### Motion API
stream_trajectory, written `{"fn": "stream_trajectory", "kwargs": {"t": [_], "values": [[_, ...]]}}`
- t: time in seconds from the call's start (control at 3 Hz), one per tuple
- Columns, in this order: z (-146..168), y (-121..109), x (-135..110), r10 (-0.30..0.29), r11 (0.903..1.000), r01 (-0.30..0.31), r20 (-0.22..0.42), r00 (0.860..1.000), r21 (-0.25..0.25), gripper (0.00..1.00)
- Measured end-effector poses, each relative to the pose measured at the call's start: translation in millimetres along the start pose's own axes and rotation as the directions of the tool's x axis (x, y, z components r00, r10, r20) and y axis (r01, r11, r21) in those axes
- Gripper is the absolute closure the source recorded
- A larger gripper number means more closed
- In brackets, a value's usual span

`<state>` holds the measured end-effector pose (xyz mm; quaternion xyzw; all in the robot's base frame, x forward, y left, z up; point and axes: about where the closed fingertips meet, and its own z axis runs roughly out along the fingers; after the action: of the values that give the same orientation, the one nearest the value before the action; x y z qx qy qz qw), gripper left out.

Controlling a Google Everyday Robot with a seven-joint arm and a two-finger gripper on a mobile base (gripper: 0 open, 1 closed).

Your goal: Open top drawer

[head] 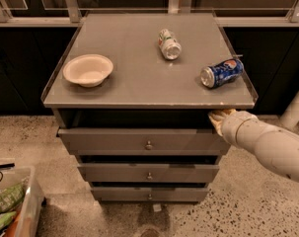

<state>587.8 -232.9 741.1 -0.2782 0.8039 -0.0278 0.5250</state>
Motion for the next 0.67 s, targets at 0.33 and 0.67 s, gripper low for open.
{"fn": "stream_trajectory", "kwargs": {"t": [0.33,0.67], "values": [[0.8,2.3,21.0,0.066,0.9978,-0.066,-0.047,0.997,0.004,1.00],[10.3,12.2,46.5,0.135,0.9908,-0.135,-0.100,0.986,0.004,1.00]]}}
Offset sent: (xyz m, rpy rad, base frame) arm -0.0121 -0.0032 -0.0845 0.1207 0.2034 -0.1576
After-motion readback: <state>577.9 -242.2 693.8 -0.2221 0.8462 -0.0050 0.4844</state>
